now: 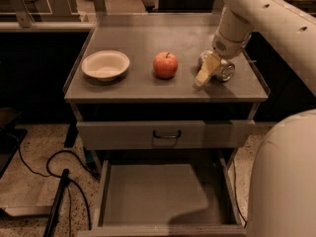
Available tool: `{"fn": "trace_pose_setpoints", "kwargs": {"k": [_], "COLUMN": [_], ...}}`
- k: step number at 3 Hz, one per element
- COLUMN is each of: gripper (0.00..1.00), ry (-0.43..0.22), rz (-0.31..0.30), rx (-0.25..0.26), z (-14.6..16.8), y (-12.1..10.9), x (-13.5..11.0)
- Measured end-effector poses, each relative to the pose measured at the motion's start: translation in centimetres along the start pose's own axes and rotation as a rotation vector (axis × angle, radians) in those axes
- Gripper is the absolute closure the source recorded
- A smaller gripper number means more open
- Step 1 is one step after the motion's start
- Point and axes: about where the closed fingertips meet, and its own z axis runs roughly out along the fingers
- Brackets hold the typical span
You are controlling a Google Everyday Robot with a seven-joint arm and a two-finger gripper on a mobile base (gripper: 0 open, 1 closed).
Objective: Place 7up can into middle drawer
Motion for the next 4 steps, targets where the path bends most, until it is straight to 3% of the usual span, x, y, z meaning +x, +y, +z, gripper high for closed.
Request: {"fn": "trace_pose_setpoints", "kwargs": {"k": [4], "gripper": [0.88], "ry": [0.0], "rz": [0.0], "rx": [0.0], "z": [0.04], "y": [0.02], "x": [0.0]}}
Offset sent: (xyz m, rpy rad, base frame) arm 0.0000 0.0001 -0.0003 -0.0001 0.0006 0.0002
